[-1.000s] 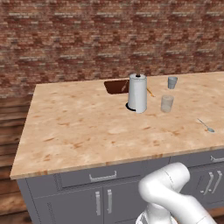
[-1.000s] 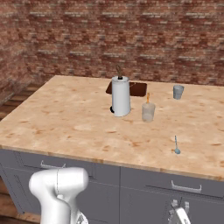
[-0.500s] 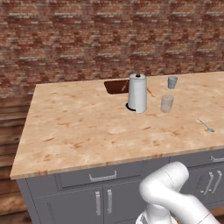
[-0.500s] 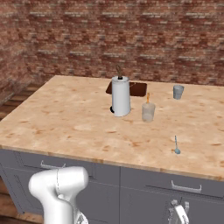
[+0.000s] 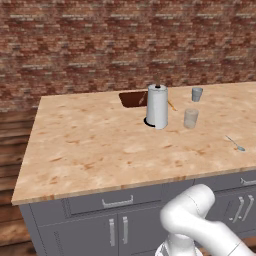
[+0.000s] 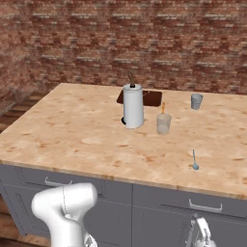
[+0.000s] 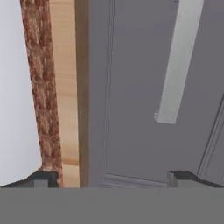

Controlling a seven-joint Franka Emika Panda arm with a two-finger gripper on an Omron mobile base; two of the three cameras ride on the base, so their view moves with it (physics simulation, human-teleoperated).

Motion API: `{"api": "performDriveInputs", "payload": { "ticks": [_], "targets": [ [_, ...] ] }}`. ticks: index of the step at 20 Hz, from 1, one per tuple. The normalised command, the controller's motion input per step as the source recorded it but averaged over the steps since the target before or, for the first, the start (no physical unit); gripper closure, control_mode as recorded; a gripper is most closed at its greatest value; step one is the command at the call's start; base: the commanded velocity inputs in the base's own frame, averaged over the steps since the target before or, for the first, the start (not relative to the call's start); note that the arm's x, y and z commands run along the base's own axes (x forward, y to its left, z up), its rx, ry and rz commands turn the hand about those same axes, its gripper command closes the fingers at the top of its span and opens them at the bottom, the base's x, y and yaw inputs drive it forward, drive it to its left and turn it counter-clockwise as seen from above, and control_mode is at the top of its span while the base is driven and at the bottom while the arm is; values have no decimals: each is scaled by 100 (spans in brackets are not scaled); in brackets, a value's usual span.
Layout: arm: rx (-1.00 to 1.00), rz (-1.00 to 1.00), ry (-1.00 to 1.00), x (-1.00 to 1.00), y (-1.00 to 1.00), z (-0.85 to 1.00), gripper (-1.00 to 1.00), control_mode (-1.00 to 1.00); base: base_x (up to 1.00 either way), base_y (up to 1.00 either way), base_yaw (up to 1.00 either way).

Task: Take the tongs from the drawer on the right and place them on the dining counter next to the tray containing the kebab skewer.

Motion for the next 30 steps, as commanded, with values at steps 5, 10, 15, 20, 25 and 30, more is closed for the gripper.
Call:
{"api": "performDriveInputs", "payload": {
  "ticks": [5,10,15,20,25,30],
  "targets": [
    [0,-9,0,31,-21,-11,-100,-100,0,0,0],
    [0,-6,0,24,-18,-7,-100,-100,0,0,0],
    [0,-2,0,18,-10,-10,-100,-100,0,0,0],
    [0,0,0,13,-6,-18,-100,-100,0,0,0],
    [2,0,0,5,-10,-22,-100,-100,0,0,0],
    [1,0,-2,17,-12,-26,-100,-100,0,0,0]
  ]
}}
